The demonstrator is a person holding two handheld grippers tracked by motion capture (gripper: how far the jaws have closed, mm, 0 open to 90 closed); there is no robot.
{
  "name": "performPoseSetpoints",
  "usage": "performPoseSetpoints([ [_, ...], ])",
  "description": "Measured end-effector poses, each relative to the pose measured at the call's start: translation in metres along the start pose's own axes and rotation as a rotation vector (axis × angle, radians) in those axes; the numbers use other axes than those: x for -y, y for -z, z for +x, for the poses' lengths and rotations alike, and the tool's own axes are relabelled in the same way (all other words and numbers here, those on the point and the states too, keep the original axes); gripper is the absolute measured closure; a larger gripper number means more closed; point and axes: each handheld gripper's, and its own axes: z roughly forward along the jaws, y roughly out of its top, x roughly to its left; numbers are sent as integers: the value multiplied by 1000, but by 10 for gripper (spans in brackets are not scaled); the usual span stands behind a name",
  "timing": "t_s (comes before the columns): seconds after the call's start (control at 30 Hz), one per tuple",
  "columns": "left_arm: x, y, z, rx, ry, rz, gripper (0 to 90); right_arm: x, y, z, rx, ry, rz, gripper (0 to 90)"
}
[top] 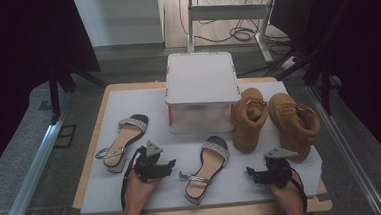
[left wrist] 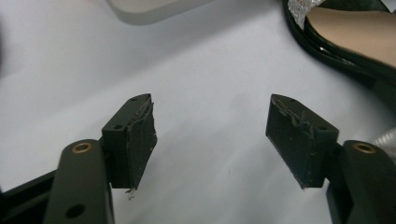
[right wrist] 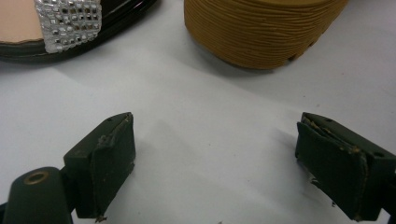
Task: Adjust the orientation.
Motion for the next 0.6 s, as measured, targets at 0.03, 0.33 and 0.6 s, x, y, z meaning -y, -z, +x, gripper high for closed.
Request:
performPoseSetpoints([
  [0.03,2,2,0,2,-1,0,303,0,0,0,0,0,0,123],
  [0.33,21,24,6,-32,3,-12,259,0,0,0,0,0,-1,124],
  [0.6,38,42,13,-57,29,-16,235,0,0,0,1,0,-1,124],
])
